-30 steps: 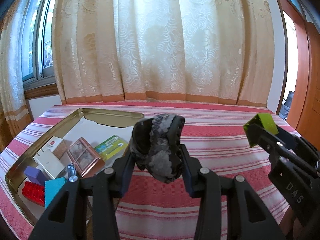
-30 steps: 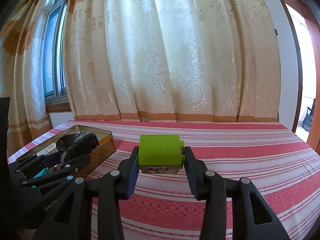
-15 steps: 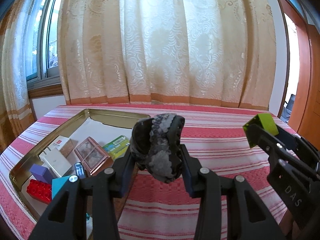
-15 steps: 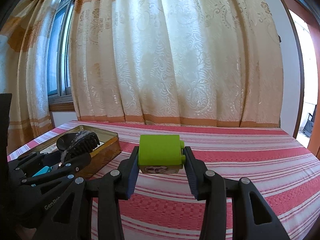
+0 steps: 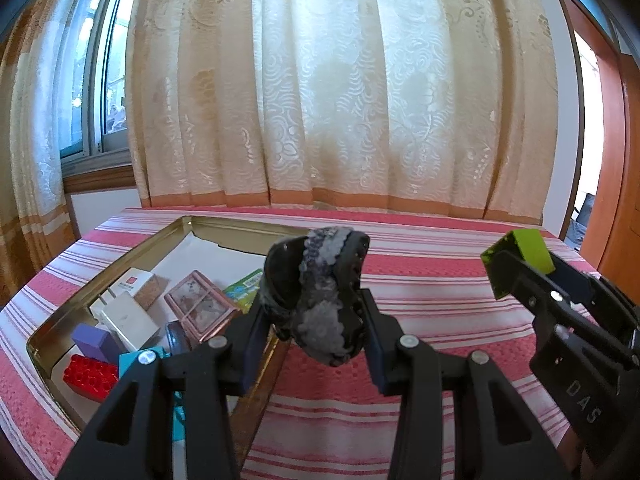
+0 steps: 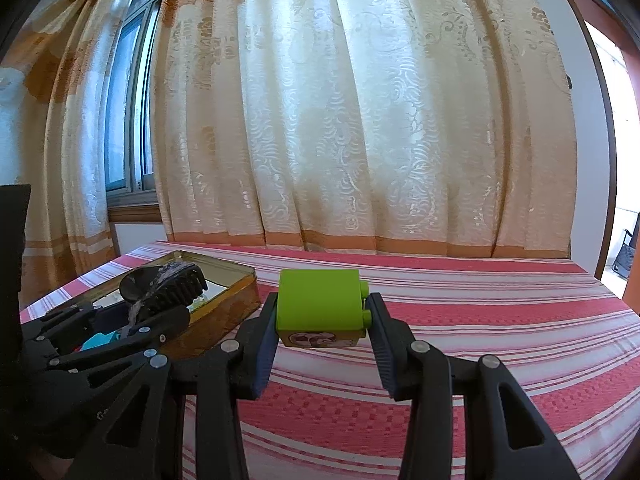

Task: Organize rigid objects
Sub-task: 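Lift the slipper with the left tool while the right tool lifts the green block, then lower the slipper into the tray with the left tool while the right tool lowers the green block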

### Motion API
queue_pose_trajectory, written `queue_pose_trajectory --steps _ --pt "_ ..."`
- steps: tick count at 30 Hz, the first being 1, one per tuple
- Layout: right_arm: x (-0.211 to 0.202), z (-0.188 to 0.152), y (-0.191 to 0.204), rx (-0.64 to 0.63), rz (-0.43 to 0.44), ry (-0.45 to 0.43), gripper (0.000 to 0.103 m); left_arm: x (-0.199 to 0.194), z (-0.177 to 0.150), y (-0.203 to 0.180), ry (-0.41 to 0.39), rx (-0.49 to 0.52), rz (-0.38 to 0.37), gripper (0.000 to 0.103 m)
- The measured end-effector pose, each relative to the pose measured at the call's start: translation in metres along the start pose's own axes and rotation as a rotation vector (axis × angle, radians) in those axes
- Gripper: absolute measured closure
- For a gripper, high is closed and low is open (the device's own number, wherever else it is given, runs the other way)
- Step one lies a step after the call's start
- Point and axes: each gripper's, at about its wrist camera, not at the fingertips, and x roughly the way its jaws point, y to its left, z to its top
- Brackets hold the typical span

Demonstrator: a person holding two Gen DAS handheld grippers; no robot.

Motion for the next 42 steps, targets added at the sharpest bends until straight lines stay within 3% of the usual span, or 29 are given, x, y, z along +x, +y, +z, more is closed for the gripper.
queue_pose_trajectory --steps 42 --pt "0.001 -0.002 0.04 -0.03 0.085 -0.013 0.058 -0.011 -0.002 0.036 -0.037 -0.022 0.051 0.061"
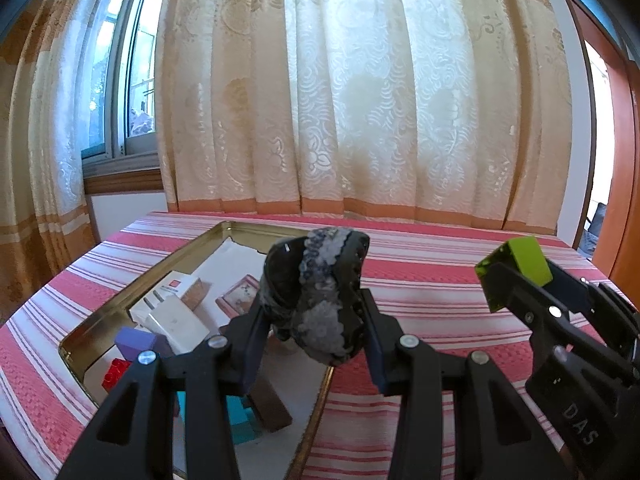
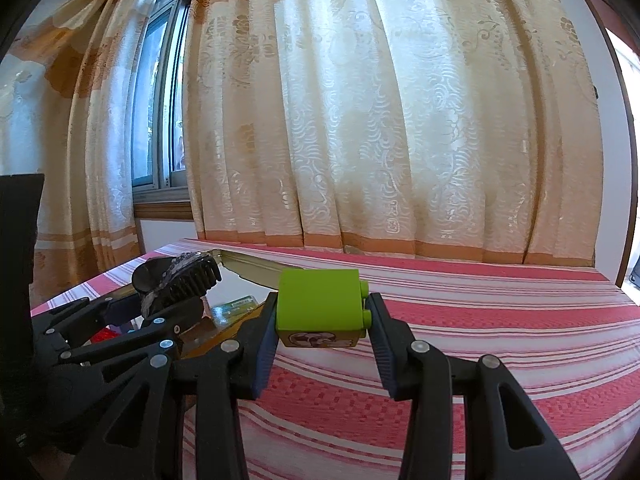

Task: Organize rigid objects
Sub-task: 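Lower the slipper into the tray with the left tool while the right tool lowers the green block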

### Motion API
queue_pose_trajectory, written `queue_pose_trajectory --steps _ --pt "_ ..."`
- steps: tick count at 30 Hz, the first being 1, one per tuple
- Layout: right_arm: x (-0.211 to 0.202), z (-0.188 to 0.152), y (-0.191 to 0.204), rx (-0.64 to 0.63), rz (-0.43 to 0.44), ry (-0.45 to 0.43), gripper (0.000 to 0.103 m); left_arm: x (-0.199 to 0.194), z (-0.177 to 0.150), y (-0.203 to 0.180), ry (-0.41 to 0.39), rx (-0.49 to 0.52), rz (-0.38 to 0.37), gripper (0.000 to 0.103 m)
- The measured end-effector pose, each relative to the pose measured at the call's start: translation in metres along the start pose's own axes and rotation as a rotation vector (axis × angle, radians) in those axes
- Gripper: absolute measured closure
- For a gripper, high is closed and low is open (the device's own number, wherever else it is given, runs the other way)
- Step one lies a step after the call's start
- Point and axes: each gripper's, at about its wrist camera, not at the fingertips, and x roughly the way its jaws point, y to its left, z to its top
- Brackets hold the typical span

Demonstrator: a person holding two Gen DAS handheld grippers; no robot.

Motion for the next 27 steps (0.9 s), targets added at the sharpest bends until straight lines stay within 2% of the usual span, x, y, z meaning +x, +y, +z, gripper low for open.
queue_pose_trajectory --steps 15,27 --pt "0.0 0.0 0.013 -0.012 0.022 -0.003 0.058 -0.001 0.0 0.011 -0.014 -0.015 0.009 0.061" --pt "0.001 0.0 0.021 -0.02 0.034 -0.007 0.058 -0.009 0.0 0.021 -0.055 -0.034 0.004 0.061"
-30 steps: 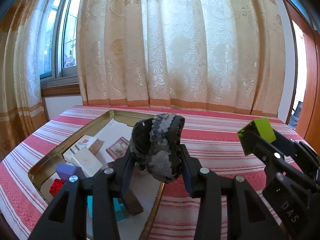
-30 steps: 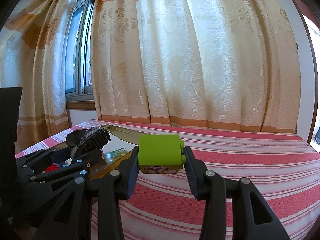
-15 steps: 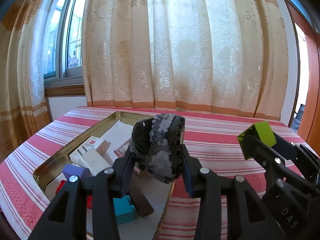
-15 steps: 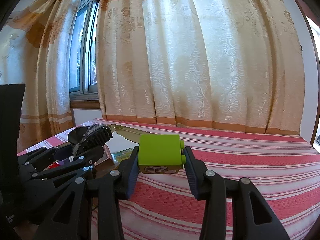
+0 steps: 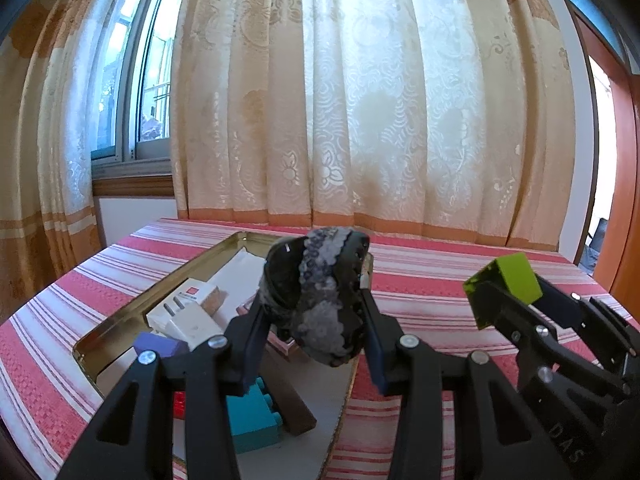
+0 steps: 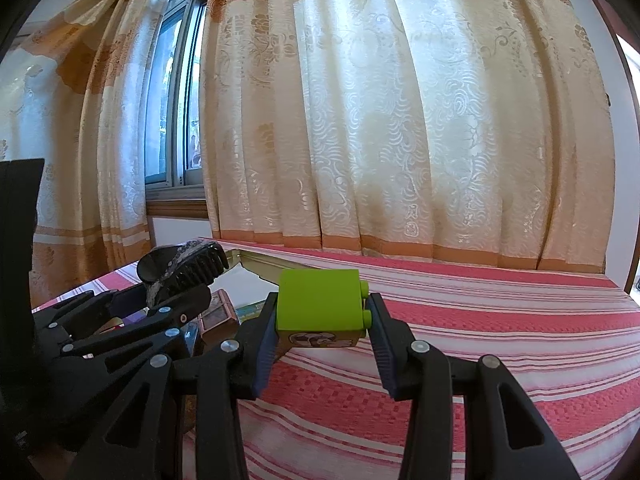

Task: Organize rigid objects
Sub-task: 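Lower the slipper into the tray with the left tool while the right tool lowers the green block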

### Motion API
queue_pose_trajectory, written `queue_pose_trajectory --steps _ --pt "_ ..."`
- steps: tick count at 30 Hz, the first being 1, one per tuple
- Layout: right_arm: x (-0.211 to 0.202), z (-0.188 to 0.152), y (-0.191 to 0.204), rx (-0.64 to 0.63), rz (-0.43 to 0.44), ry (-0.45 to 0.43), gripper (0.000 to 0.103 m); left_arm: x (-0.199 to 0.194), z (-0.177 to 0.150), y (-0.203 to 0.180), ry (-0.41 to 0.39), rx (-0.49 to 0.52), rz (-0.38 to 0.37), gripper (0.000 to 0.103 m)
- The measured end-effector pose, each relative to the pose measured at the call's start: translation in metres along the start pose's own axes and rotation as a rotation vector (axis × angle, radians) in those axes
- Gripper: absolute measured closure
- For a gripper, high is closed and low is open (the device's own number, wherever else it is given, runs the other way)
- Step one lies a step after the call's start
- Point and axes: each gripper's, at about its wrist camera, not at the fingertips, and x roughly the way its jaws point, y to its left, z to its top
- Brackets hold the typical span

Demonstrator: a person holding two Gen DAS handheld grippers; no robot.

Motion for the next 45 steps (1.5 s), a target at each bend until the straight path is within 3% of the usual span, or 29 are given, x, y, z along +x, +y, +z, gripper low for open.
queue_pose_trajectory --steps 45 --pt "0.013 0.004 0.033 -0.026 0.066 0.006 0.058 -0.001 0.003 0.031 -0.019 -0.046 0.045 0.061"
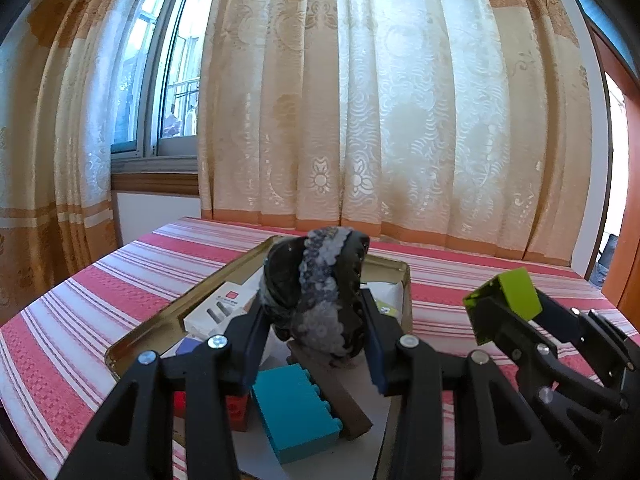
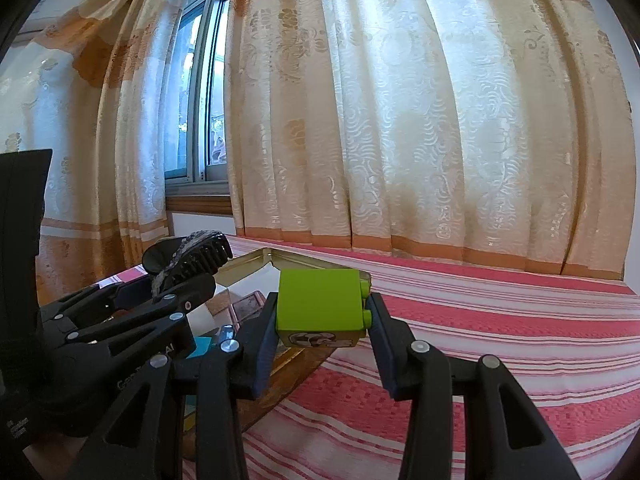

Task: Organize rigid objects
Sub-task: 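Lower the slipper into the tray with the left tool while the right tool lowers the green block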

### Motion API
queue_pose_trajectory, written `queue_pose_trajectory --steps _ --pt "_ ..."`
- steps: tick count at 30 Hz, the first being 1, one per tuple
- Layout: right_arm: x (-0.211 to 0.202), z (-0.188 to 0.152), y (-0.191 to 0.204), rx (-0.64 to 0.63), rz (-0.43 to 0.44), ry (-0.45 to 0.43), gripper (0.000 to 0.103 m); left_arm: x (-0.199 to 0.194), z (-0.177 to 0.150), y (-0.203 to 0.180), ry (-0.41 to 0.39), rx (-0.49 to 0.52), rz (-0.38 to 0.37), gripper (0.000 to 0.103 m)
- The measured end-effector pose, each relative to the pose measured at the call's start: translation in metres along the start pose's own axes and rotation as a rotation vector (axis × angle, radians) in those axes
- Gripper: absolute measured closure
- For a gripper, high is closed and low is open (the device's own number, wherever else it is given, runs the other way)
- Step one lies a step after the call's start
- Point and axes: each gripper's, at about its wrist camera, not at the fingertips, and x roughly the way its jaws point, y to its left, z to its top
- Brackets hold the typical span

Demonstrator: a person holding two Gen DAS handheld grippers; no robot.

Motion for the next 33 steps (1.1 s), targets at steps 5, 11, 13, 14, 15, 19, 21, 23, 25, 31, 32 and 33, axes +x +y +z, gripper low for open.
queue_pose_trajectory --steps 5,11,13,14,15,19,21,23,25,31,32,33 --pt "0.001 0.001 0.004 -0.002 0.009 0.001 0.058 -0.001 -0.001 0.003 -0.001 -0.007 -0.001 0.061" --pt "0.003 0.001 0.009 -0.006 0.019 0.003 0.058 0.0 0.0 0.009 0.005 -0.028 -0.003 0.061" --pt "0.004 0.001 0.01 -0.008 0.023 0.004 0.058 -0.001 0.0 0.01 -0.001 -0.035 -0.001 0.061" --pt "0.004 0.001 0.011 -0.009 0.025 0.005 0.058 -0.002 0.001 0.012 -0.003 -0.036 0.001 0.061" --pt "0.004 0.001 0.012 -0.009 0.028 0.005 0.058 -0.002 0.001 0.012 -0.004 -0.036 0.002 0.061" --pt "0.009 0.002 0.014 -0.002 0.06 0.022 0.058 -0.004 0.002 0.021 -0.006 -0.033 0.024 0.061" --pt "0.015 0.002 0.013 0.016 0.082 0.043 0.058 -0.003 0.004 0.031 0.005 -0.042 0.042 0.061" --pt "0.022 0.003 0.013 0.033 0.113 0.073 0.058 0.0 0.006 0.039 0.026 -0.042 0.054 0.061" --pt "0.03 0.005 0.015 0.044 0.139 0.102 0.058 0.005 0.008 0.046 0.062 -0.046 0.064 0.061" --pt "0.051 0.022 0.027 0.044 0.193 0.16 0.058 0.02 0.017 0.055 0.155 -0.029 0.05 0.061" --pt "0.055 0.025 0.029 0.039 0.194 0.167 0.058 0.024 0.018 0.055 0.178 -0.029 0.04 0.061" --pt "0.061 0.029 0.032 0.032 0.195 0.176 0.058 0.028 0.02 0.056 0.2 -0.036 0.026 0.061"
